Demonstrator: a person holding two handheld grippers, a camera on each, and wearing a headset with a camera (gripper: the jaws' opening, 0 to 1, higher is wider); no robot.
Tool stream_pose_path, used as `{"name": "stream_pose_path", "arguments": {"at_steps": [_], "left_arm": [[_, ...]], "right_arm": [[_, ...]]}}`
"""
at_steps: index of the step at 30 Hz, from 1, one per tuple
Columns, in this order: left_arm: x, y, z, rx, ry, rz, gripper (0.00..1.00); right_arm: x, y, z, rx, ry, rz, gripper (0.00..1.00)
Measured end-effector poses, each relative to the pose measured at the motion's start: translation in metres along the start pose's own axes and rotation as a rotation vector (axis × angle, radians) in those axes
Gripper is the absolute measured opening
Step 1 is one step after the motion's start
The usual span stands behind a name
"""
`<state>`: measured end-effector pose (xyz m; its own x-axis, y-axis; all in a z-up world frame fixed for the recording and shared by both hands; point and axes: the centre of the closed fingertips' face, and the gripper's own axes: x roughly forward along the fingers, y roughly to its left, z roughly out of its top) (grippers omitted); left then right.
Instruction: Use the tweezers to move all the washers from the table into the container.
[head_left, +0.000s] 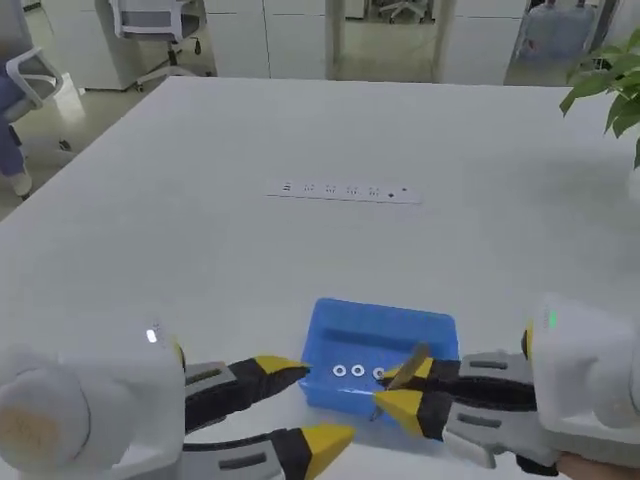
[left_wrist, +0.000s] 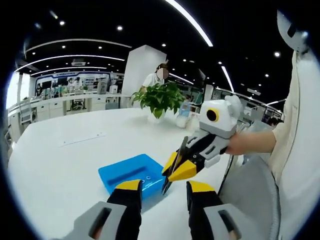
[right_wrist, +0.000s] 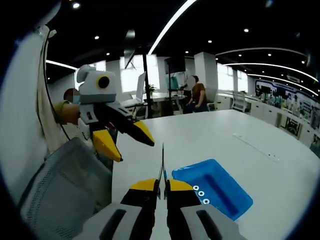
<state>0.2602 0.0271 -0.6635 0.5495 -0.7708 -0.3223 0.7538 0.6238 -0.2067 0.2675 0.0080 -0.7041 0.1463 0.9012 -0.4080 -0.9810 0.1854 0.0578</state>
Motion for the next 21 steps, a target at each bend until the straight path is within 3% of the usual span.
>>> {"name": "stream_pose_path", "arguments": {"at_steps": [2,4,6,7,12,15,19,21], "left_arm": [[0.001,-0.002,0.009,0.013,-0.016,-0.039,0.22],[0.002,-0.007,0.013,0.042,-0.002,-0.100,0.14],[0.002,-0.008,0.018,0.079,0.001,-0.117,0.07],[0.001,-0.012,0.023,0.113,0.006,-0.136,0.06],[0.000,-0.019,0.033,0.129,0.007,-0.176,0.05],[0.002,-0.026,0.032,0.163,0.034,-0.212,0.06],[0.010,-0.043,0.019,0.248,0.126,-0.282,0.06],[0.017,-0.046,0.014,0.296,0.162,-0.282,0.05]], "right_arm": [[-0.002,0.005,0.001,-0.014,0.001,0.026,0.03],[-0.004,0.007,0.005,-0.019,-0.003,0.043,0.03],[-0.005,0.009,0.007,-0.034,-0.002,0.058,0.03],[-0.005,0.010,0.008,-0.036,-0.004,0.066,0.03],[-0.006,0.013,0.007,-0.059,0.018,0.071,0.03],[-0.006,0.017,-0.003,-0.093,0.071,0.084,0.03],[-0.004,0.022,-0.014,-0.145,0.145,0.103,0.03],[-0.002,0.026,-0.017,-0.158,0.163,0.121,0.03]]}}
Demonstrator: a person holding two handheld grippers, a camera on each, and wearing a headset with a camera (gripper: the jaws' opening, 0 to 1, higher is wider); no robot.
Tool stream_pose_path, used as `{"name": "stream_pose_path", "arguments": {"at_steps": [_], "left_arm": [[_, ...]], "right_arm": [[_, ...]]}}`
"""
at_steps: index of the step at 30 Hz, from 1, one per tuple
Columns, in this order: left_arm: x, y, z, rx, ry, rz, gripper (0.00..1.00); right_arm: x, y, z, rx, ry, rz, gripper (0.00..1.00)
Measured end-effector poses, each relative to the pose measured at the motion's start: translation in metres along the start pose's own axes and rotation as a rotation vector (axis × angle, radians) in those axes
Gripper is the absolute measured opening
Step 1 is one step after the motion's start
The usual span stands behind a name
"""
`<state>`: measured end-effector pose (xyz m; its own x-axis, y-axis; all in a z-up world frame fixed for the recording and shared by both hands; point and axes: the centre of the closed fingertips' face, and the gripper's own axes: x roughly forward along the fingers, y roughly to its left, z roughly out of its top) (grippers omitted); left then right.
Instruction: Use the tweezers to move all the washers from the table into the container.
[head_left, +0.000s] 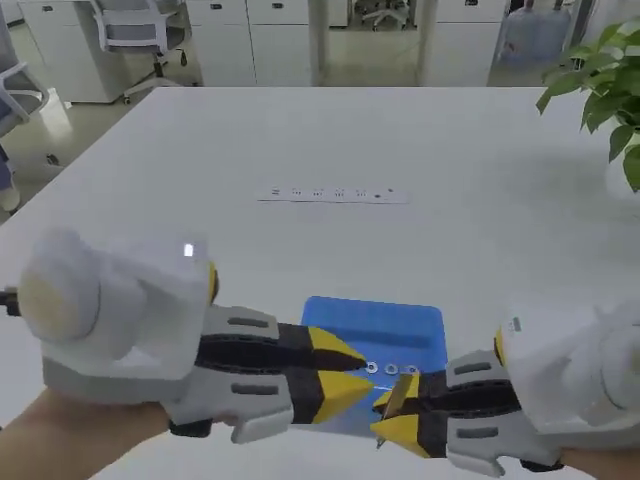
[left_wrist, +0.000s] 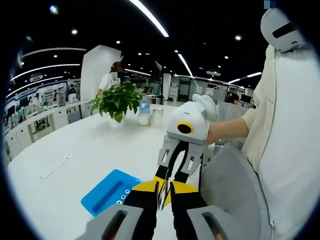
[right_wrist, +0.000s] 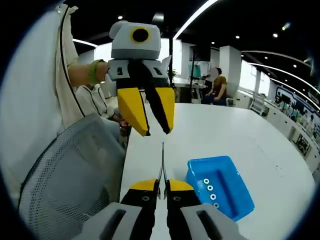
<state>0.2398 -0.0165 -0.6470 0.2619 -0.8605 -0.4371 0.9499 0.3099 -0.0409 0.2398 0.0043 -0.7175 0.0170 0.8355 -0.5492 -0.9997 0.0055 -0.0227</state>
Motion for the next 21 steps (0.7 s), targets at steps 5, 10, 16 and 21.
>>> {"name": "stream_pose_path", "arguments": {"at_steps": [5,10,16,21], "left_arm": [[0.013,-0.005,-0.009,0.041,0.071,-0.023,0.05],[0.012,-0.005,-0.016,0.057,0.106,-0.021,0.00],[0.009,-0.004,-0.037,0.072,0.189,-0.028,0.00],[0.013,-0.007,-0.059,0.107,0.290,-0.045,0.00]], "right_arm": [[0.006,0.006,-0.007,-0.030,0.049,0.030,0.03],[0.006,0.007,-0.017,-0.037,0.087,0.037,0.03],[0.005,0.005,-0.030,-0.009,0.116,0.030,0.04],[0.017,0.010,-0.046,-0.002,0.151,0.046,0.04]]}}
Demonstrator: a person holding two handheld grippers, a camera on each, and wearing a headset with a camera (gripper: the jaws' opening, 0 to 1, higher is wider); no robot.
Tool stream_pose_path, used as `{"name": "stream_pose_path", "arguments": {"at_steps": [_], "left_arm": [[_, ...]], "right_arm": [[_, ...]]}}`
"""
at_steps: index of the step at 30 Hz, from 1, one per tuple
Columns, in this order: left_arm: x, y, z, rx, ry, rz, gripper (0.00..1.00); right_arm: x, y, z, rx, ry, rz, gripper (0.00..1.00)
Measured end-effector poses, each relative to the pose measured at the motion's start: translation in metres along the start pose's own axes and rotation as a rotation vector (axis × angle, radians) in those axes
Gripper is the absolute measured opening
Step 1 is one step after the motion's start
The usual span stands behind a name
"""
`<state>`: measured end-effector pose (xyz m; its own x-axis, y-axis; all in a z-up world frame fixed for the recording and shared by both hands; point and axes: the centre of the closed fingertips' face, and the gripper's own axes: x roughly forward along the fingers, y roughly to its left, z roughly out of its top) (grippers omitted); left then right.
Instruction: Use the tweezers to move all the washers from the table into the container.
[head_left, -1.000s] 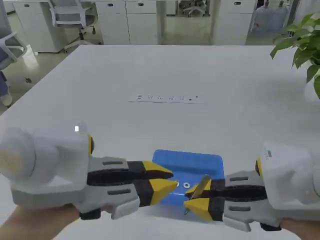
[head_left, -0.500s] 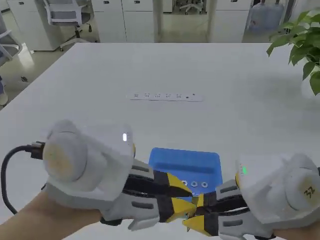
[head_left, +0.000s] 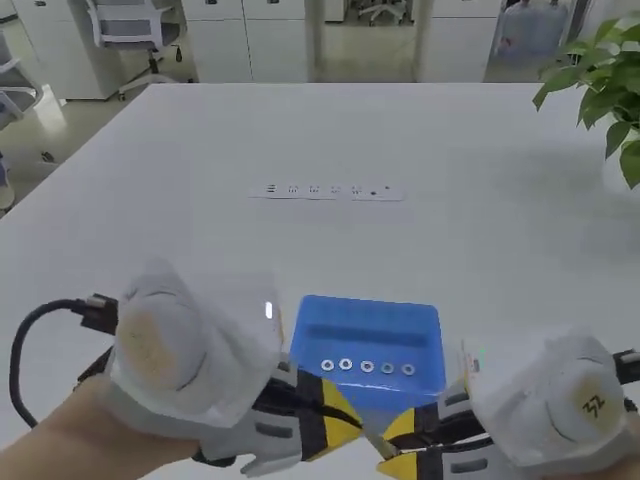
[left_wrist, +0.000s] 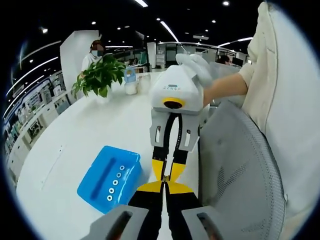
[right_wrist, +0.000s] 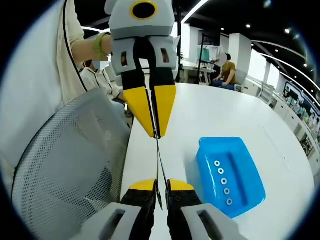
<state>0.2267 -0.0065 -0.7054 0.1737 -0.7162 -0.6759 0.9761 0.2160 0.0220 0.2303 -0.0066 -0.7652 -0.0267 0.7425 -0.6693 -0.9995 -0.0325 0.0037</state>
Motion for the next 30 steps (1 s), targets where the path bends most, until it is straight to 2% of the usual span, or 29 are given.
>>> {"name": "stream_pose_path", "arguments": {"at_steps": [2,5,10,12,14,16,21,28,30], "left_arm": [[0.004,-0.002,-0.004,-0.005,0.015,-0.011,0.00],[0.009,-0.006,-0.014,0.004,0.069,-0.033,0.00],[0.013,-0.008,-0.028,-0.005,0.098,-0.051,0.00],[0.011,-0.005,-0.034,-0.009,0.105,-0.048,0.00],[0.009,-0.002,-0.041,-0.050,0.108,-0.046,0.00],[0.008,-0.002,-0.047,-0.064,0.122,-0.042,0.00],[0.008,-0.001,-0.063,-0.067,0.169,-0.024,0.00],[0.012,0.007,-0.084,-0.043,0.279,0.008,0.00],[0.014,0.009,-0.090,-0.032,0.307,0.008,0.00]], "right_arm": [[0.006,0.003,-0.004,-0.002,0.009,0.006,0.04],[0.014,0.010,-0.011,-0.018,0.030,0.018,0.04],[0.022,0.014,-0.017,-0.010,0.049,0.030,0.04],[0.023,0.013,-0.017,-0.006,0.042,0.021,0.04],[0.026,0.012,-0.016,0.012,0.035,0.016,0.04],[0.029,0.012,-0.016,0.011,0.030,0.015,0.04],[0.036,0.012,-0.016,0.006,0.026,0.018,0.04],[0.045,0.009,-0.017,0.011,0.013,0.013,0.04],[0.048,0.008,-0.016,0.039,-0.002,0.009,0.05]]}}
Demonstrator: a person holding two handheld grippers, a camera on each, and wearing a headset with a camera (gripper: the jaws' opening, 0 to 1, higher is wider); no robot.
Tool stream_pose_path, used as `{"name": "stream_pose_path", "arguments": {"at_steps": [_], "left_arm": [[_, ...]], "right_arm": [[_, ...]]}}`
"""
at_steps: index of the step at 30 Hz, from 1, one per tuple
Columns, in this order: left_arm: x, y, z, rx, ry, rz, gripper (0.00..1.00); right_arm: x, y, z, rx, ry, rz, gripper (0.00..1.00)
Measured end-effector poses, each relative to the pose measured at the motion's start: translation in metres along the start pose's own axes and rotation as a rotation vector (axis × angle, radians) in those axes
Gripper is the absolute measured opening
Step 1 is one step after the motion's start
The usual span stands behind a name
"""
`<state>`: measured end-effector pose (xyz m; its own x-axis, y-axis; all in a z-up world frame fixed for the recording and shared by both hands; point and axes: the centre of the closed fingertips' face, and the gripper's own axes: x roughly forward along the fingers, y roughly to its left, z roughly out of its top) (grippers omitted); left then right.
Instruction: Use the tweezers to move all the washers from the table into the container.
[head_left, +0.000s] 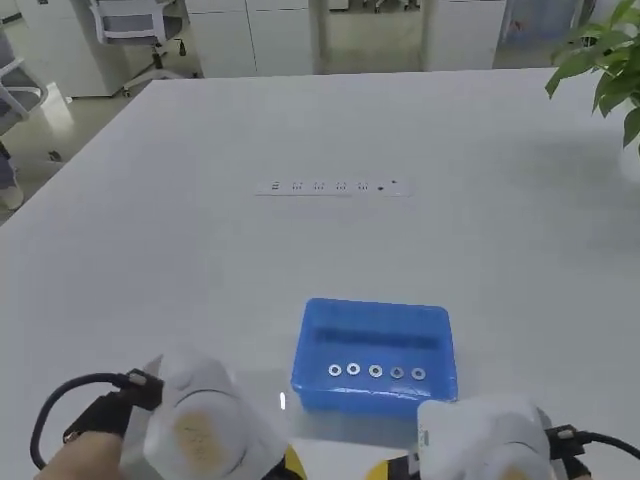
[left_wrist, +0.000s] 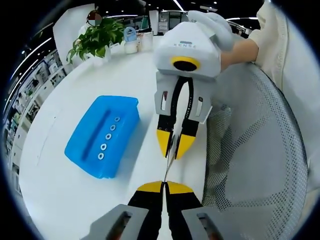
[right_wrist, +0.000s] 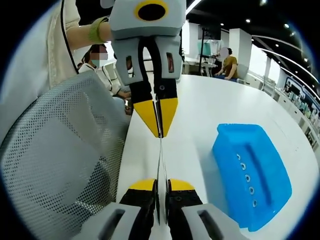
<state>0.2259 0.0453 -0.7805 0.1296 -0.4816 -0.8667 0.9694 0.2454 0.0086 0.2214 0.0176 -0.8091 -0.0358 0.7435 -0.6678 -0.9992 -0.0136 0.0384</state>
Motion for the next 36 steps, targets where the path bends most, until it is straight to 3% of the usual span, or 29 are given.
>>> {"name": "stream_pose_path", "arguments": {"at_steps": [1,4,13,16,19,27,32,33,36], "left_arm": [[0.002,0.001,-0.001,-0.003,0.001,-0.003,0.00],[0.004,0.002,-0.002,-0.022,-0.001,-0.016,0.00],[0.018,0.003,-0.020,-0.001,0.109,-0.028,0.00],[0.021,0.001,-0.025,0.038,0.184,-0.033,0.00],[0.025,-0.001,-0.030,0.061,0.250,-0.051,0.00],[0.032,-0.005,-0.038,0.033,0.350,-0.086,0.00],[0.033,-0.005,-0.049,0.046,0.444,-0.084,0.00],[0.033,-0.005,-0.046,0.034,0.435,-0.085,0.00],[0.033,-0.004,-0.047,0.018,0.458,-0.086,0.00]], "right_arm": [[0.002,-0.001,0.002,0.046,-0.022,-0.006,0.05],[0.005,-0.003,0.001,0.085,-0.033,-0.008,0.13],[-0.009,-0.010,-0.007,0.116,-0.012,-0.063,0.18],[-0.022,-0.010,-0.012,0.200,-0.032,-0.087,0.19],[-0.036,-0.010,-0.018,0.233,-0.031,-0.129,0.19],[-0.082,-0.008,-0.031,0.308,-0.009,-0.271,0.19],[-0.103,-0.008,-0.032,0.338,-0.017,-0.344,0.20],[-0.107,-0.009,-0.032,0.340,-0.020,-0.361,0.20],[-0.121,-0.011,-0.030,0.343,-0.027,-0.409,0.20]]}}
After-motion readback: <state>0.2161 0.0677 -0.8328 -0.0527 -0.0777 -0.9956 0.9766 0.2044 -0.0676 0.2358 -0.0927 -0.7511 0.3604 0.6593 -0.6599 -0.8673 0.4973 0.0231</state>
